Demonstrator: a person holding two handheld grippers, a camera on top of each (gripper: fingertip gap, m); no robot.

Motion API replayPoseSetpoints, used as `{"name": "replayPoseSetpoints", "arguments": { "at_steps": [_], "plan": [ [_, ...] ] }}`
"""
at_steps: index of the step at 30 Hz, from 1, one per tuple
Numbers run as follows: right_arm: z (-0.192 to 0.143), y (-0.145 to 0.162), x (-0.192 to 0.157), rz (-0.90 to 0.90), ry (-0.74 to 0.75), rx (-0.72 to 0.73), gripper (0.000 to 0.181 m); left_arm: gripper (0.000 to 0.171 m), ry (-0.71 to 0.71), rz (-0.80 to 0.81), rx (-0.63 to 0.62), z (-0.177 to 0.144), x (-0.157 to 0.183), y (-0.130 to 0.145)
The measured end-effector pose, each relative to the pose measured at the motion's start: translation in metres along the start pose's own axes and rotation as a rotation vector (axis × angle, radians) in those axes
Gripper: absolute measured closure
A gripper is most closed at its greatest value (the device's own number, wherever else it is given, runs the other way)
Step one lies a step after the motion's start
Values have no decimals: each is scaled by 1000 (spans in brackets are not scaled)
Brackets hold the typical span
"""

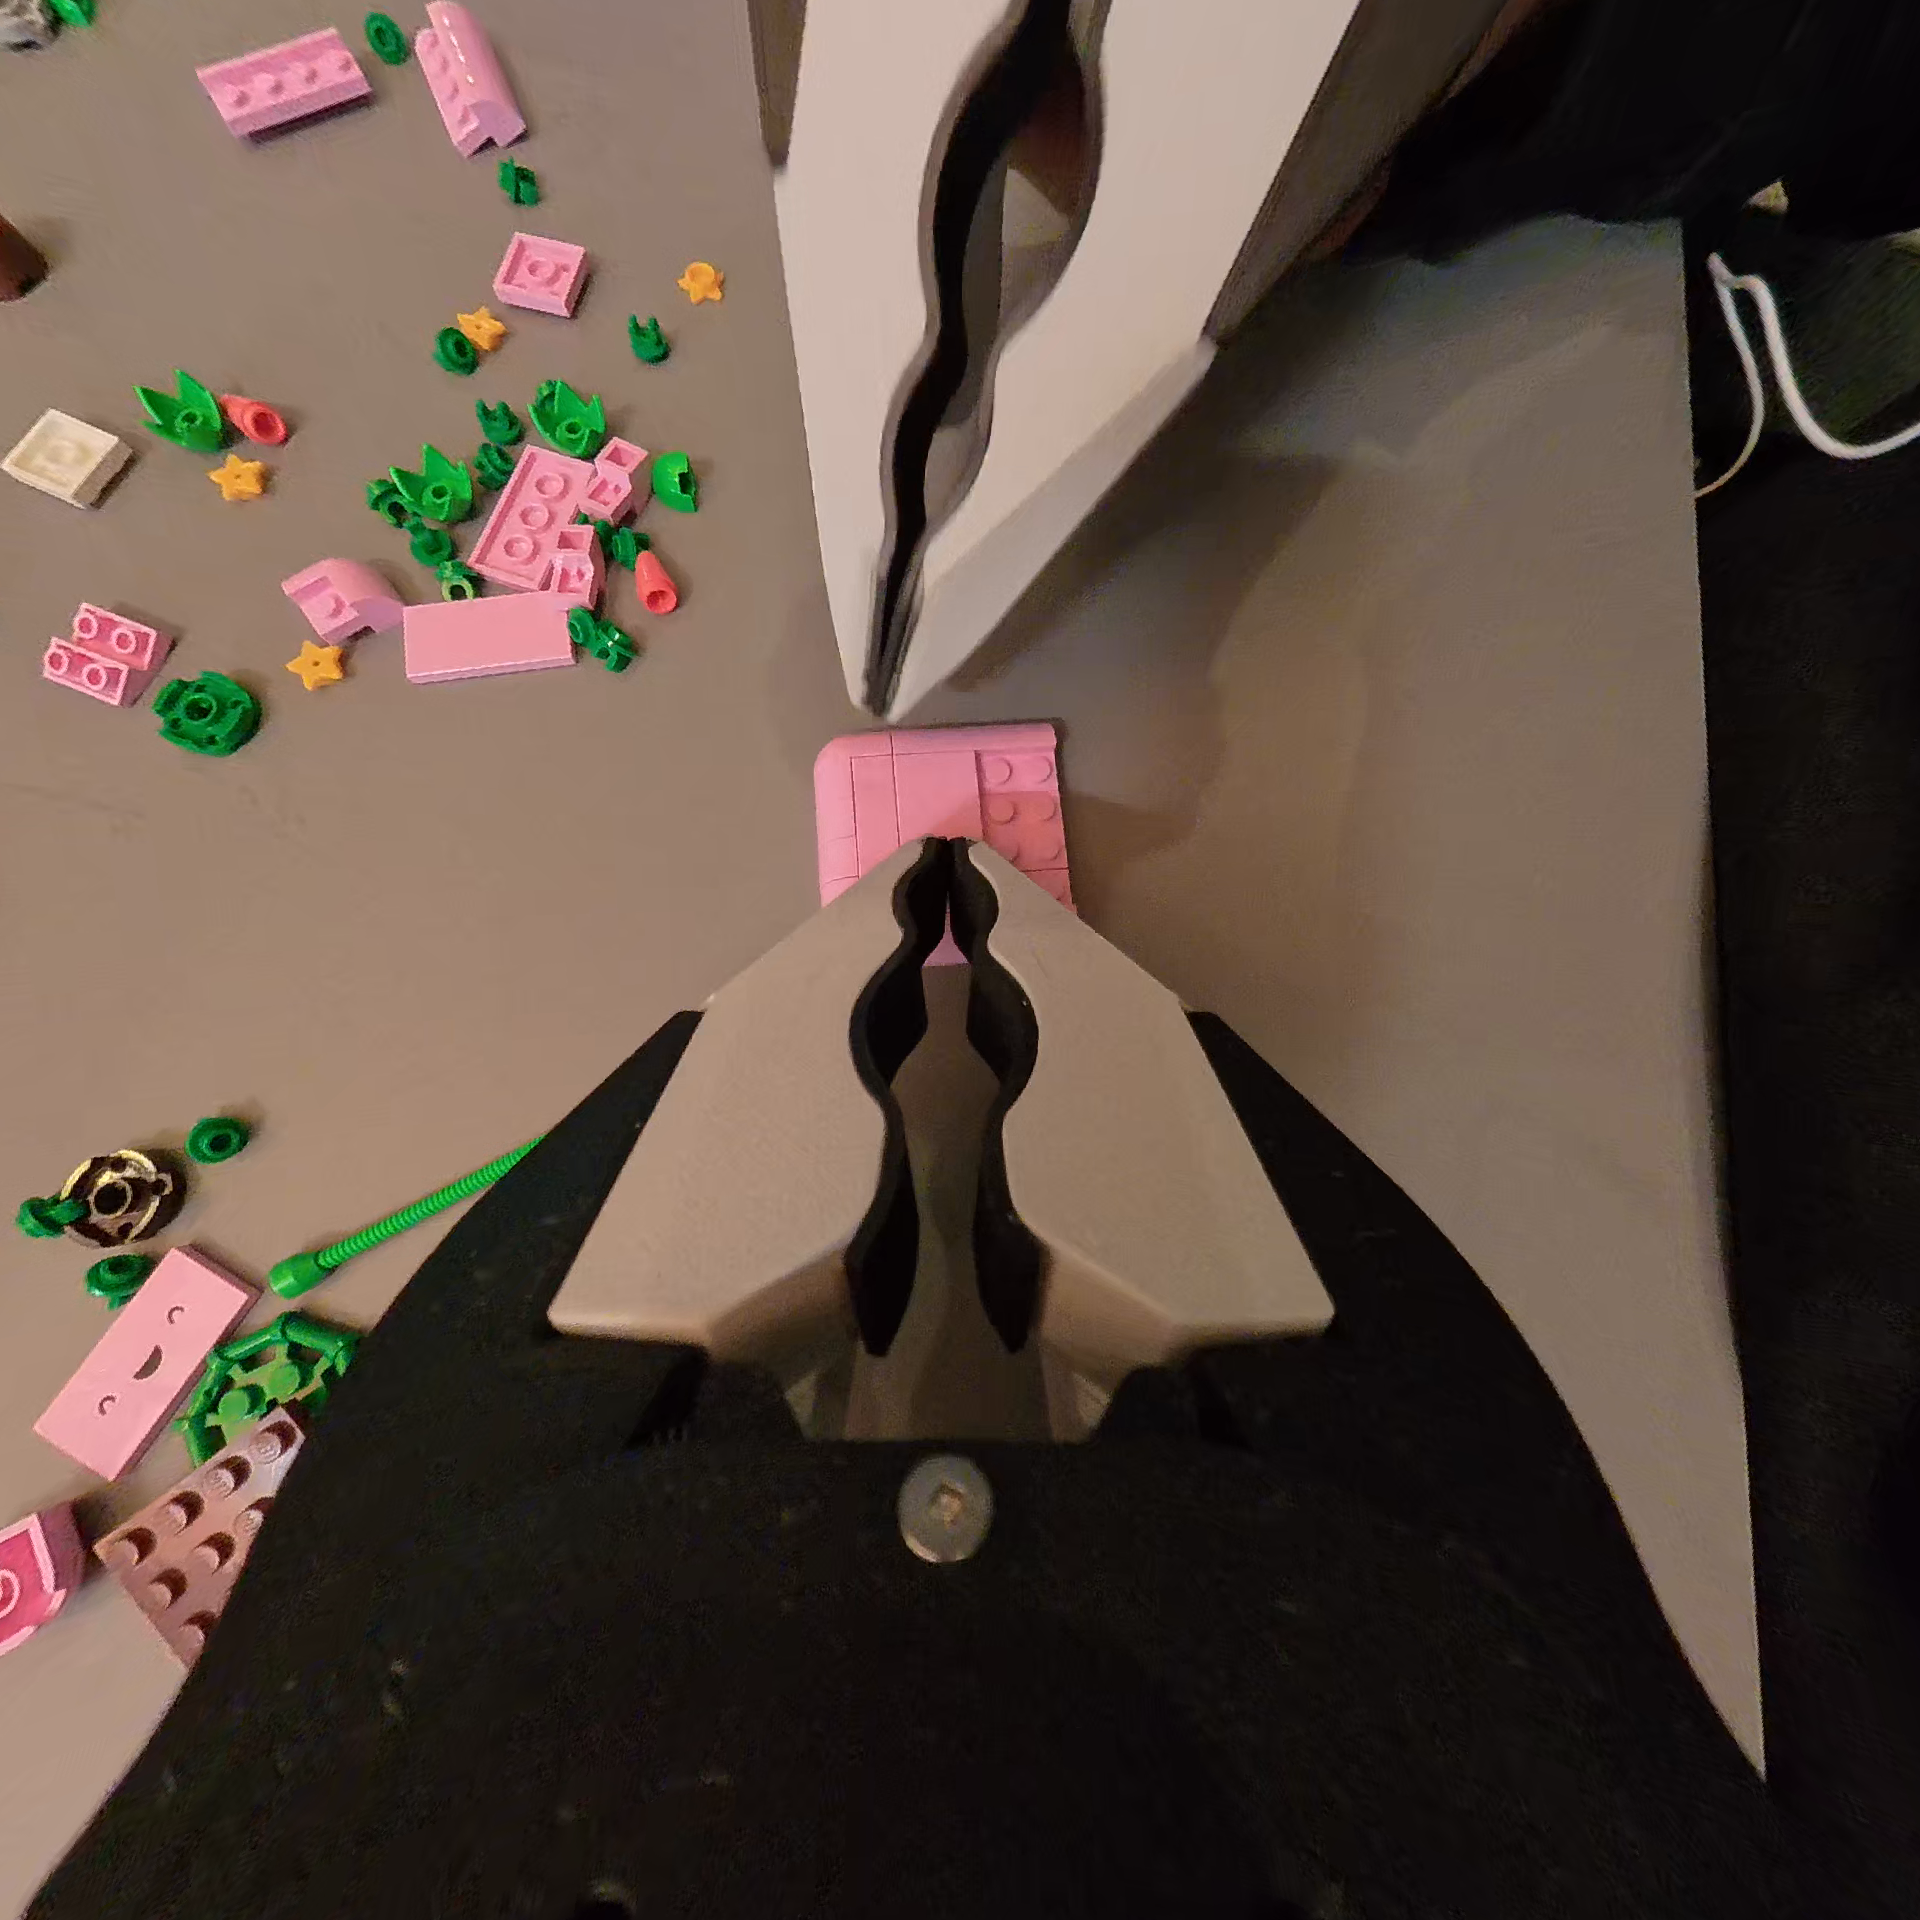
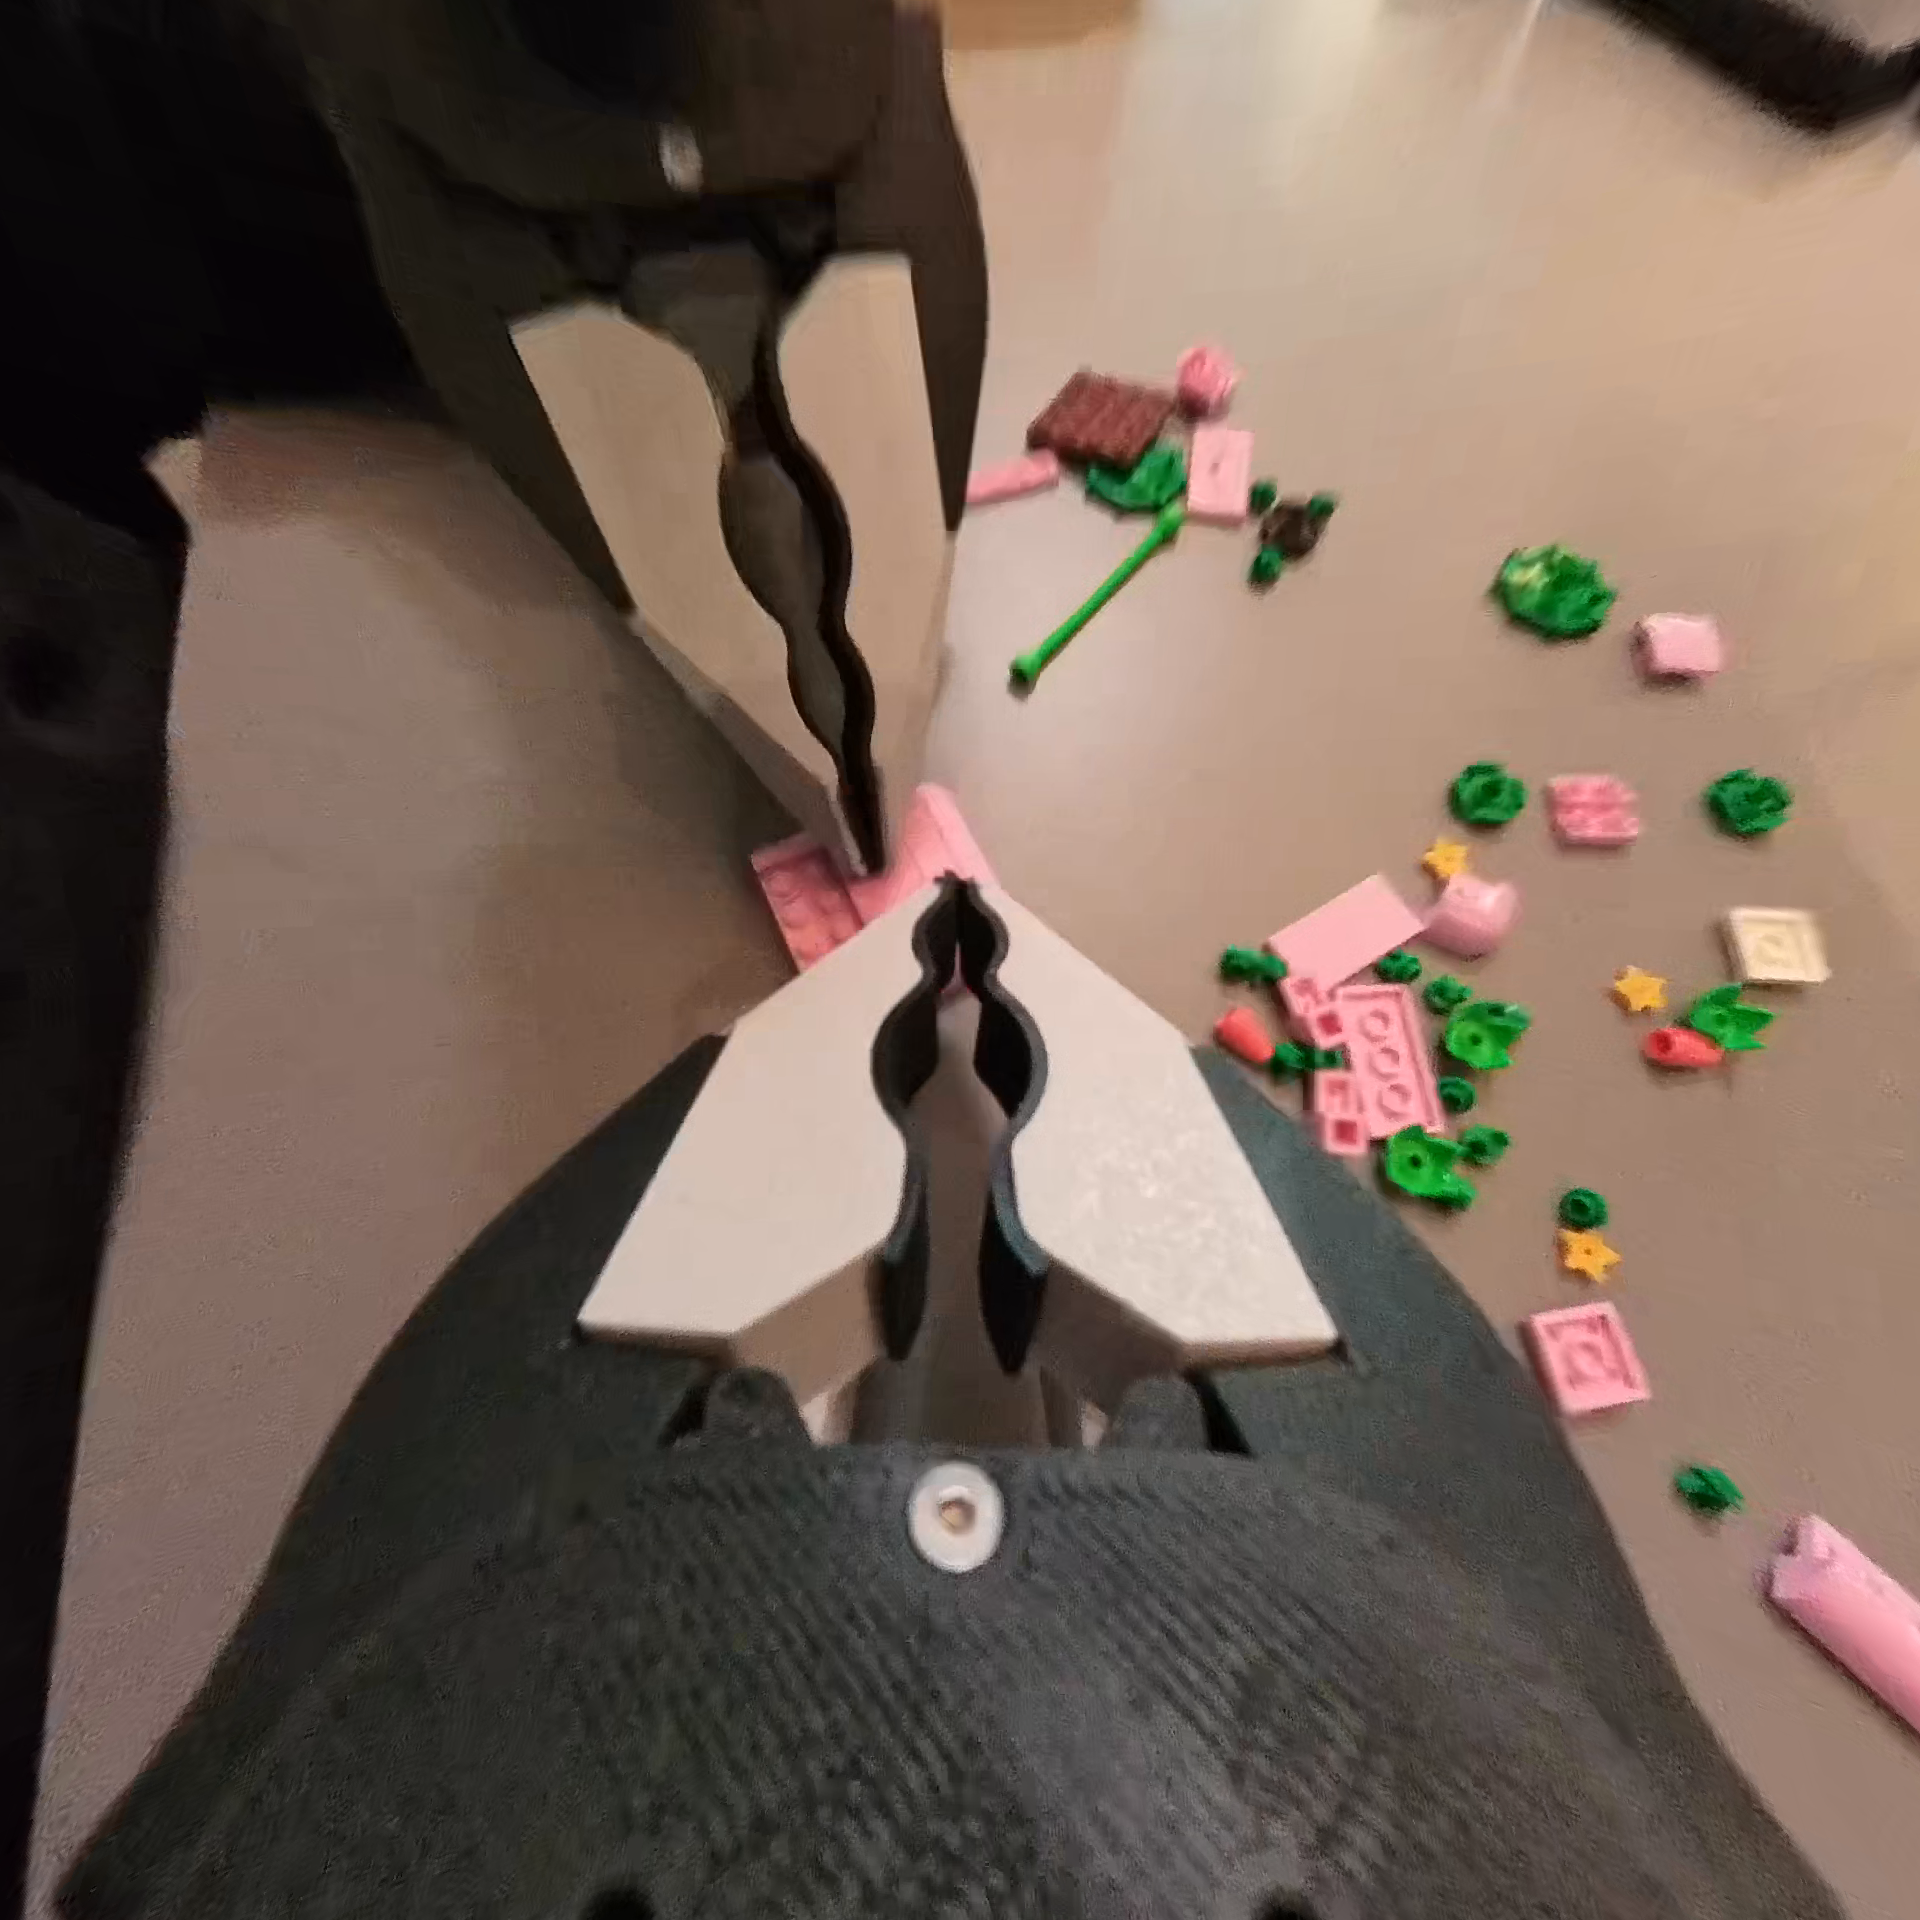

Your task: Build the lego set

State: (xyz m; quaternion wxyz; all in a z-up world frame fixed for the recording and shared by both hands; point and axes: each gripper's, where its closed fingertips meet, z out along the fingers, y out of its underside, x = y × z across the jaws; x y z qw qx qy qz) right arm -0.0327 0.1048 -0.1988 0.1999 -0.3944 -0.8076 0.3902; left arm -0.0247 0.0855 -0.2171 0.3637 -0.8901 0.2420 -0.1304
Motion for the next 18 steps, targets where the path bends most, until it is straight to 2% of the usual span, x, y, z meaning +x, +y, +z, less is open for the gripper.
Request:
{"name": "replayPoseSetpoints", "arguments": {
  "at_steps": [1,6,12,15,18],
  "plan": [
    [8,14,-4,2,-27,-73,181,169,-1,1,-1,0,0,0],
    [3,0,-14,9,-80,7,181,169,1,-3,3,0,0,0],
    [7,10,-6,13,-50,-43,181,169,7,-5,5,-1,0,0],
    [13,4,-18,-14,-84,-37,181,169,15,-14,1,-5,-3,5],
    [11,6,-1,-17,8,-40,181,169,20,-21,-1,-8,-6,7]
  ]
}}
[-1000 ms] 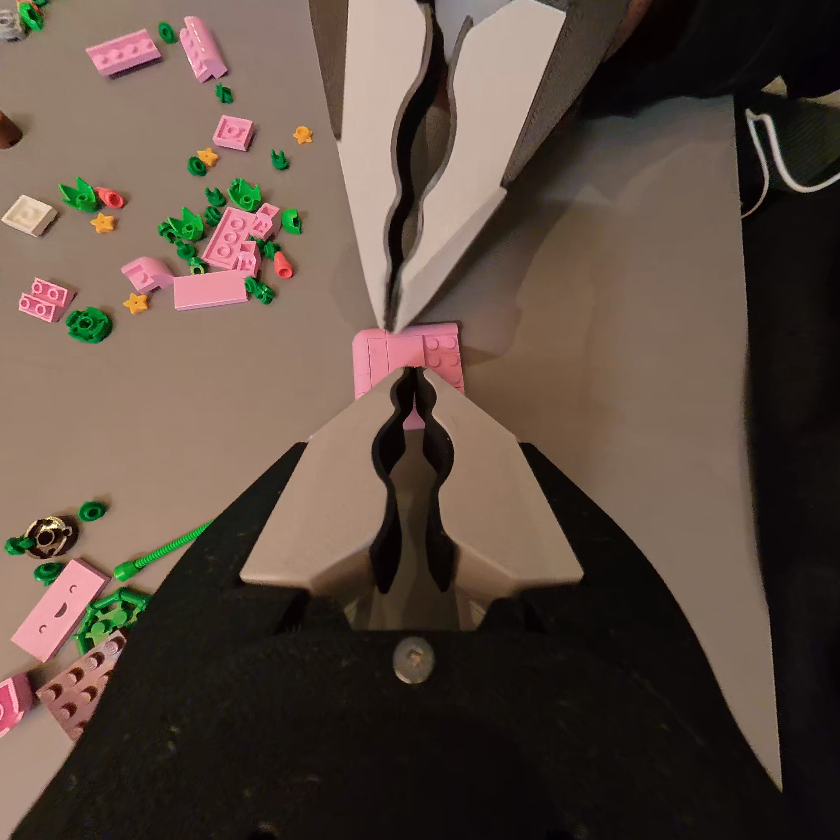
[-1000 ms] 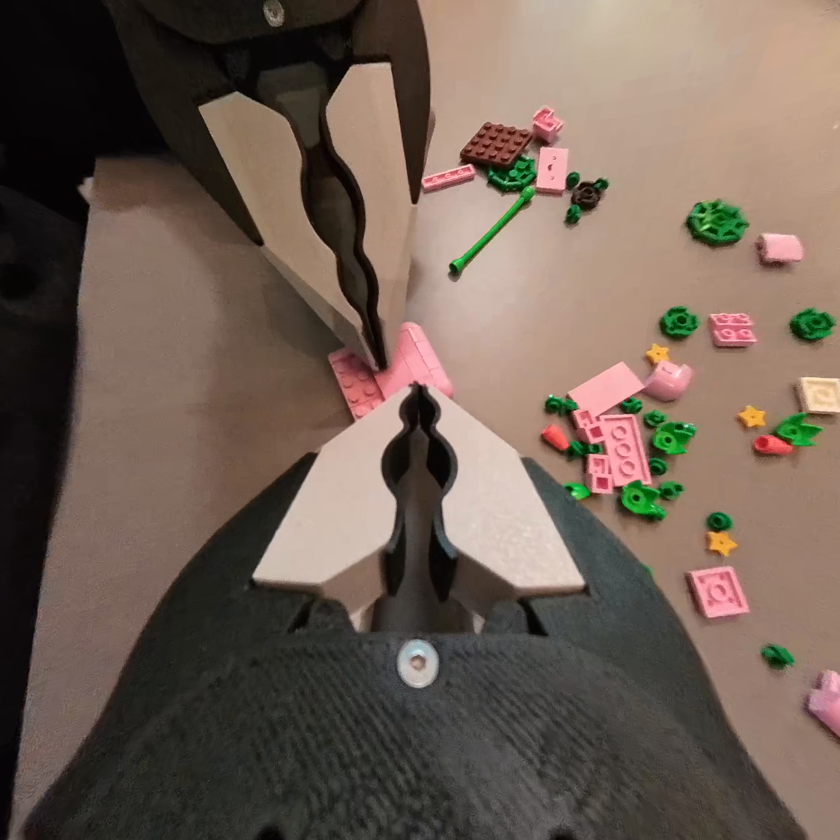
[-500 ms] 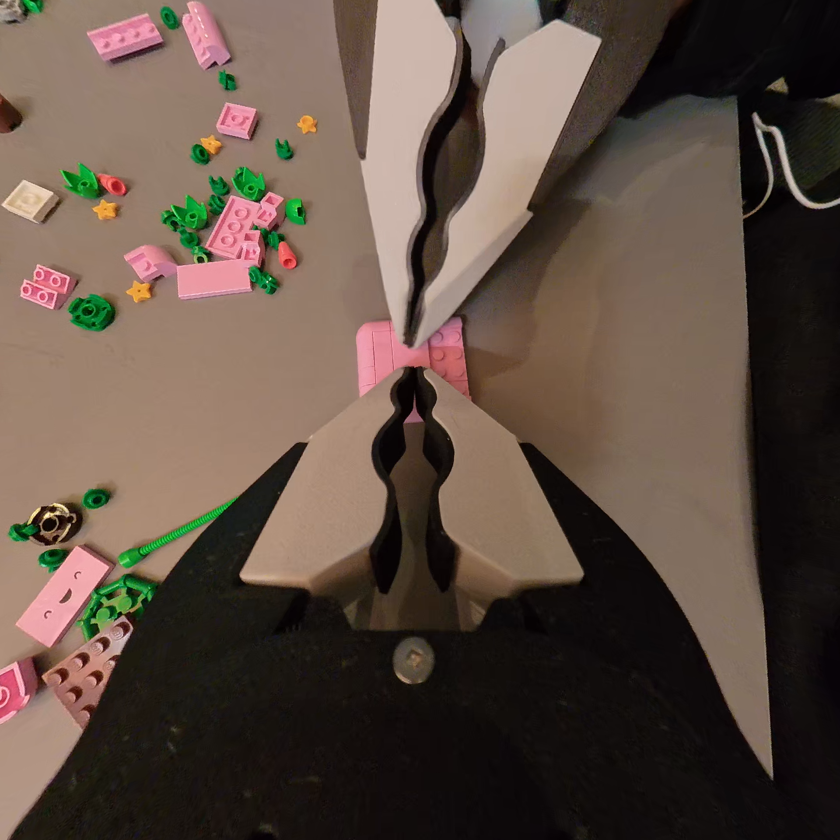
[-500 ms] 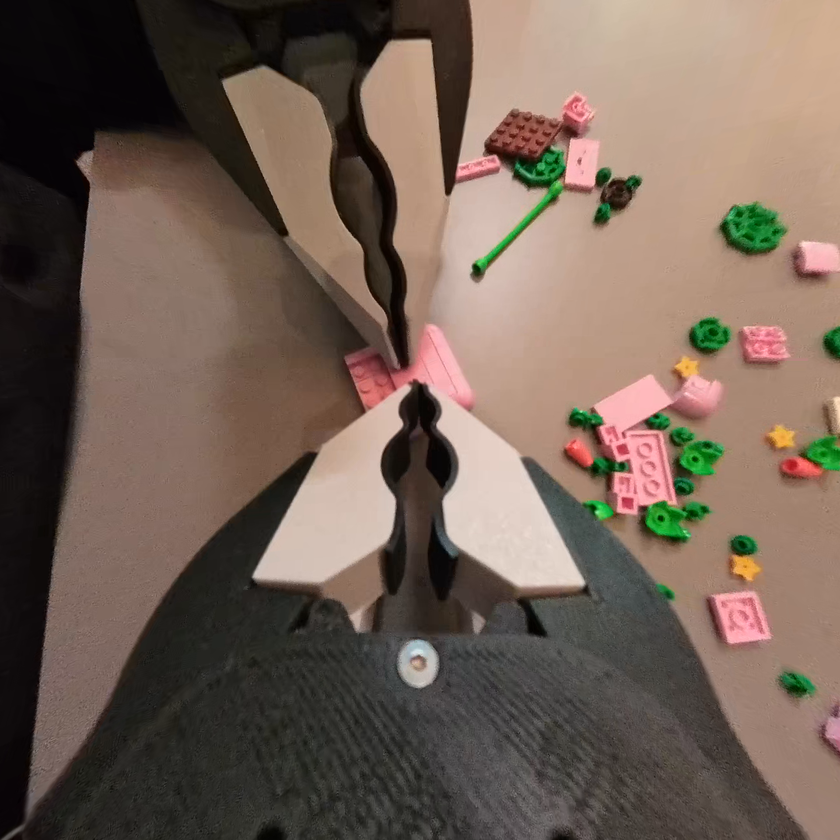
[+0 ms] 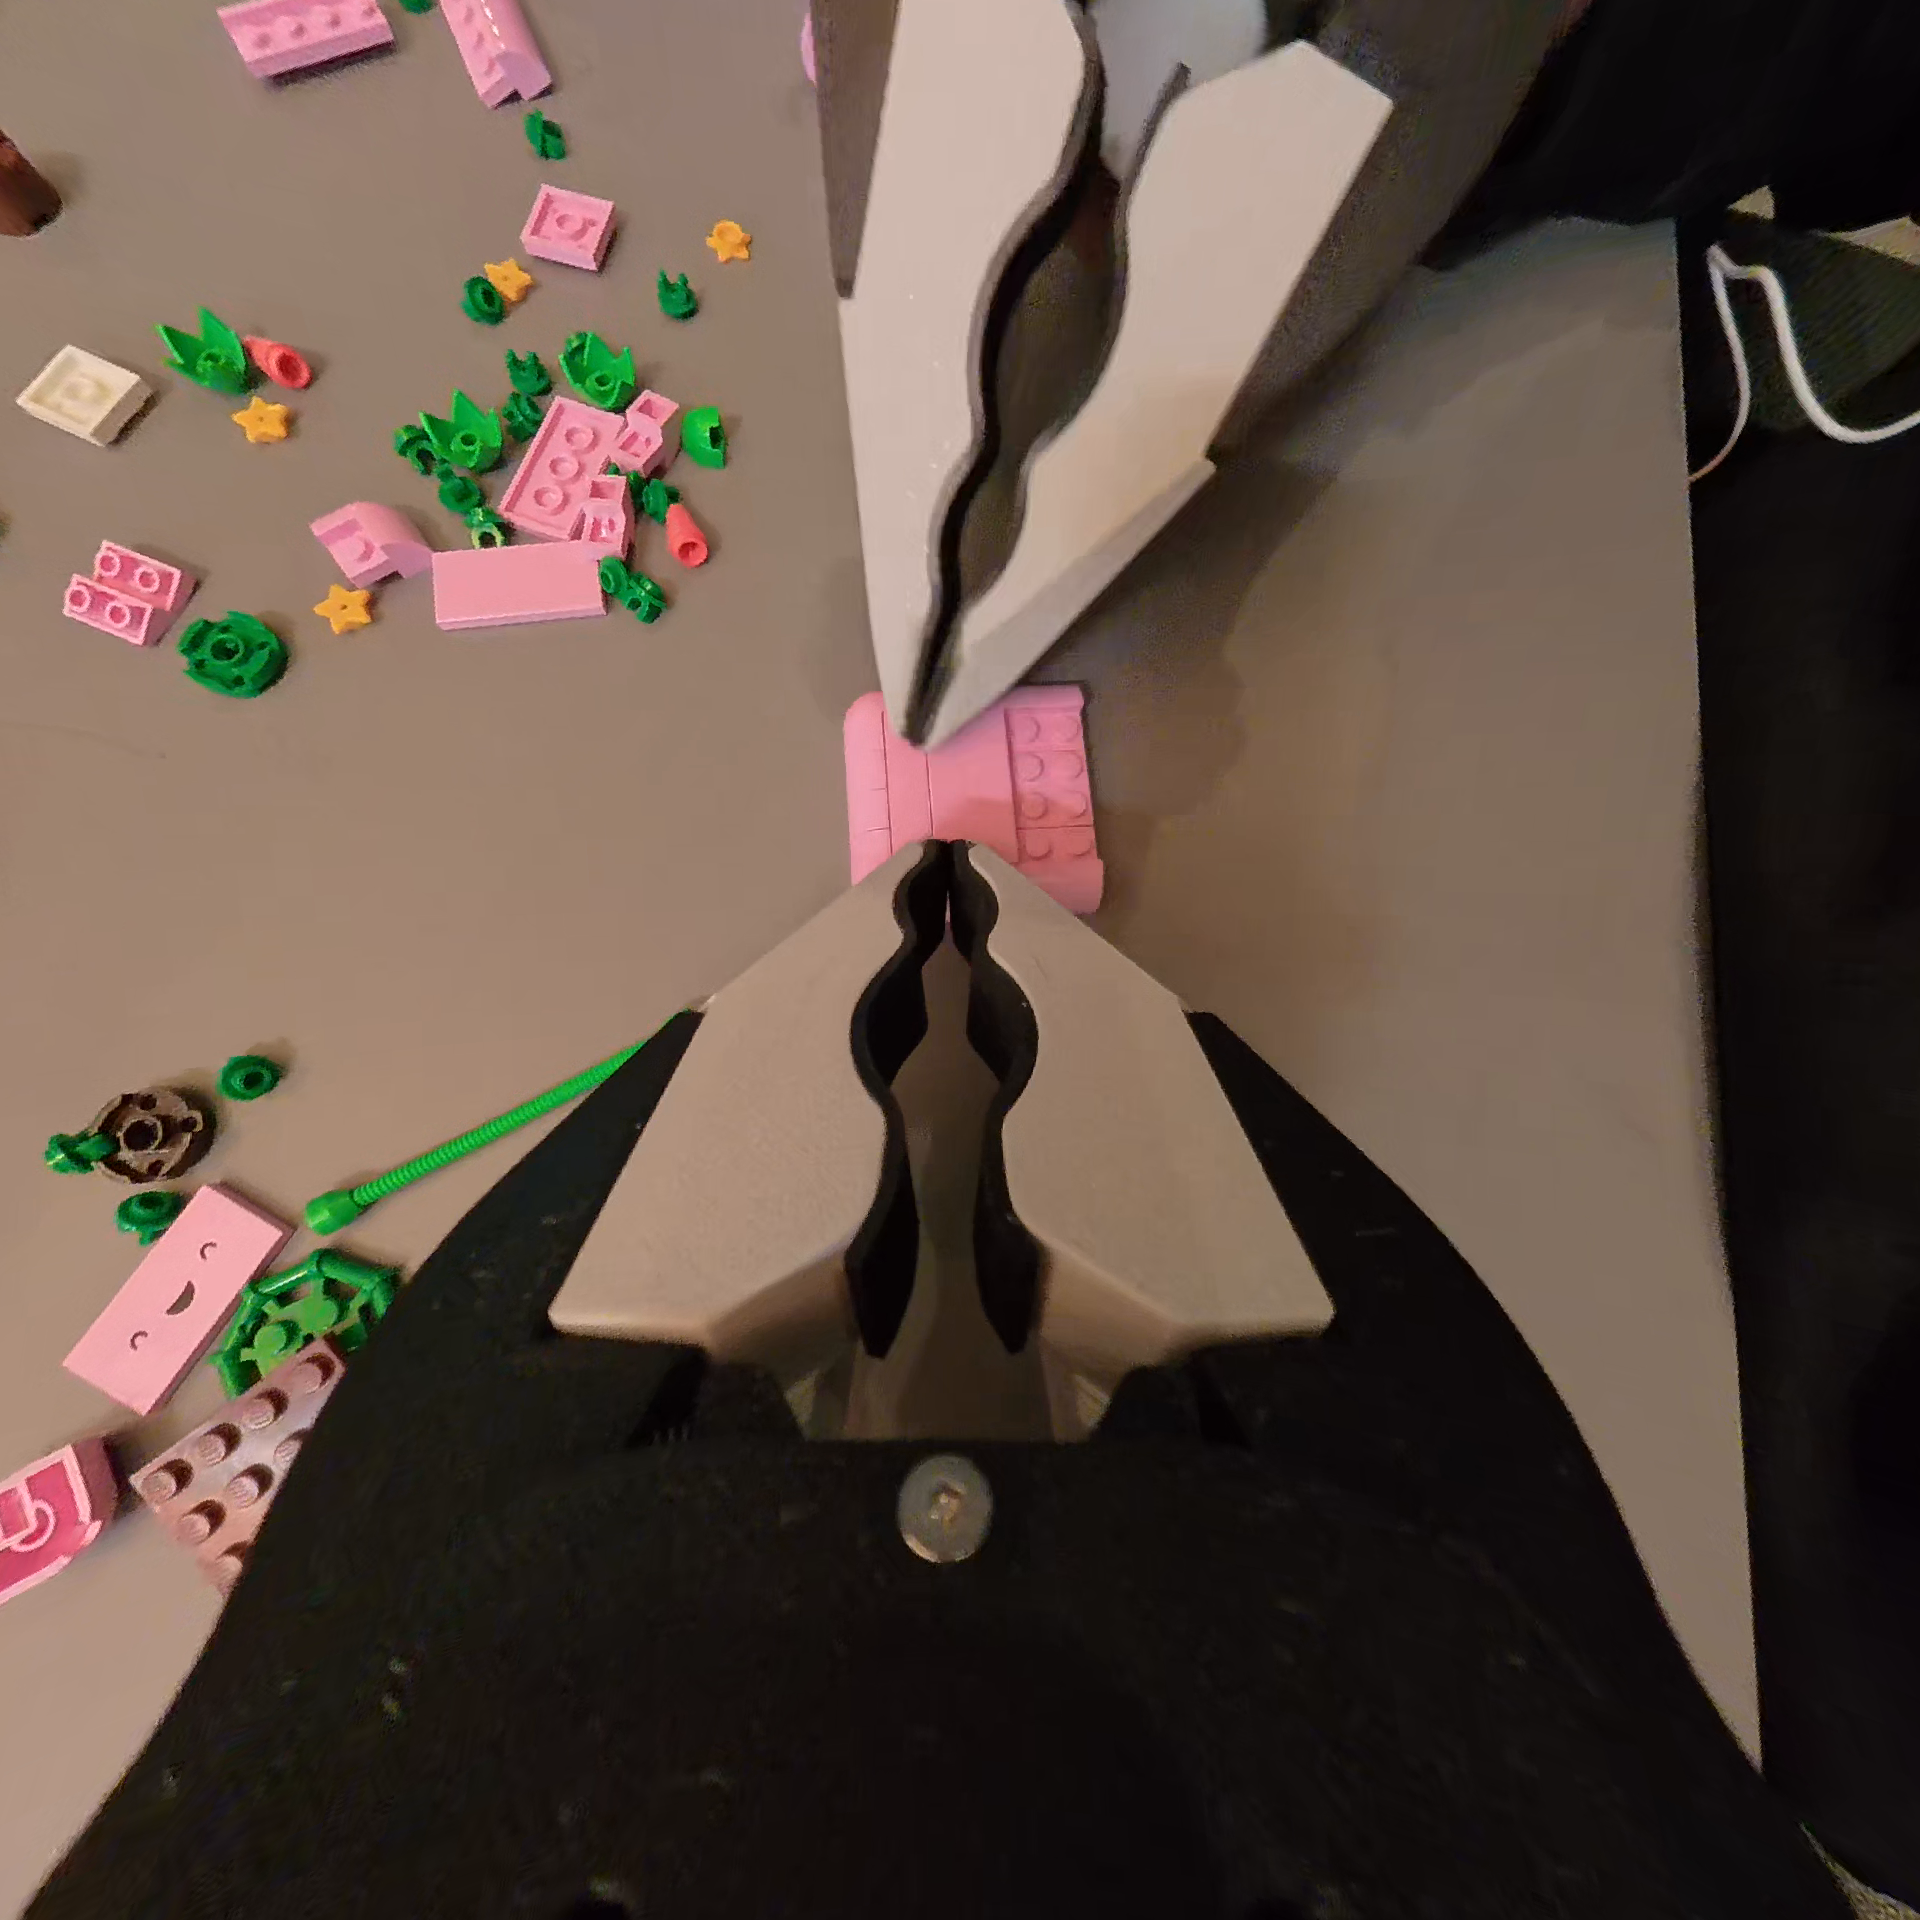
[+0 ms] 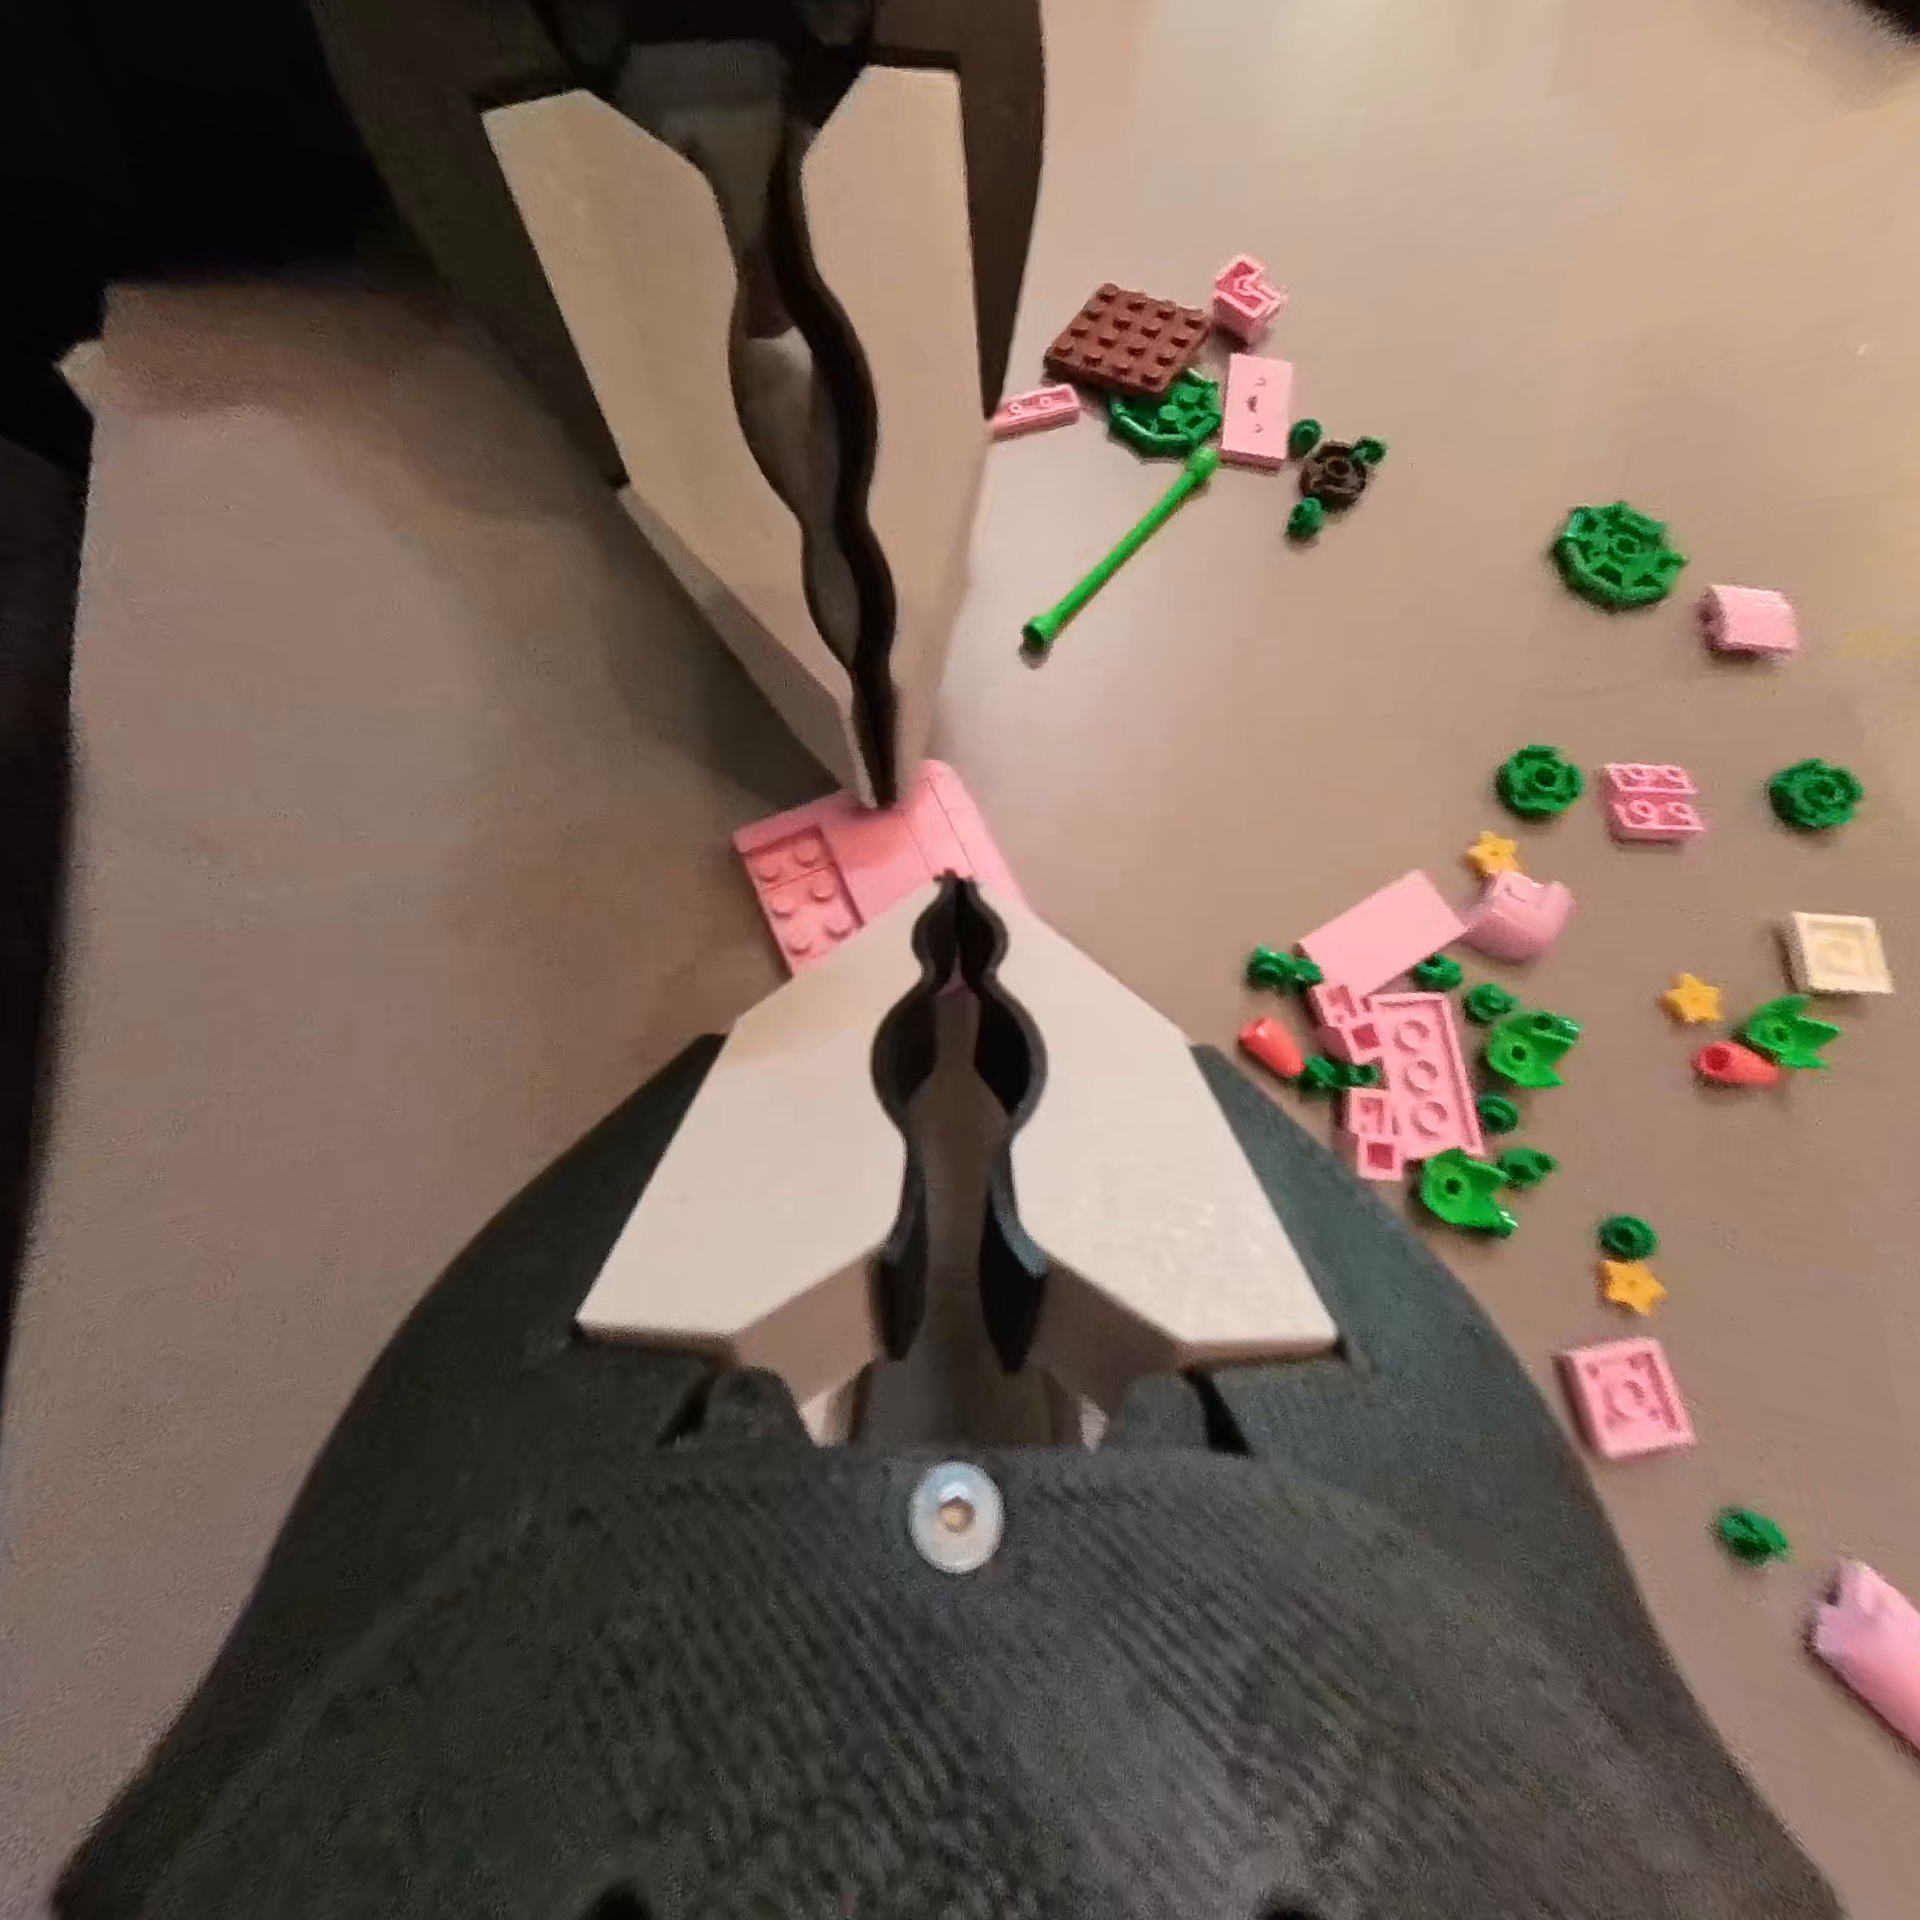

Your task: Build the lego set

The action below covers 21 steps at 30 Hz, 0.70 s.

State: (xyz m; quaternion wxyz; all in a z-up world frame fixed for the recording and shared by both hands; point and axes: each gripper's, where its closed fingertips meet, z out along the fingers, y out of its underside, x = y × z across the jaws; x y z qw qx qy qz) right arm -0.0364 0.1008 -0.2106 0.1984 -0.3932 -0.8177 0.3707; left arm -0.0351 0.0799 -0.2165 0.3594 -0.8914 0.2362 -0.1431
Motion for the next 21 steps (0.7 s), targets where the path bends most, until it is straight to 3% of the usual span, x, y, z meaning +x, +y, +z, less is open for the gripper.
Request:
{"name": "replayPoseSetpoints", "arguments": {
  "at_steps": [3,7,10,21],
  "plan": [
    [3,-4,-17,31,-105,31,181,169,-4,10,-3,0,0,0],
    [1,-1,-1,24,-16,13,181,170,12,0,1,-1,-1,0],
    [3,-4,-18,36,-116,40,181,170,2,-4,8,-3,-5,2],
    [1,-18,-14,-2,-61,79,181,171,27,-49,-9,-2,-11,13]
  ]
}}
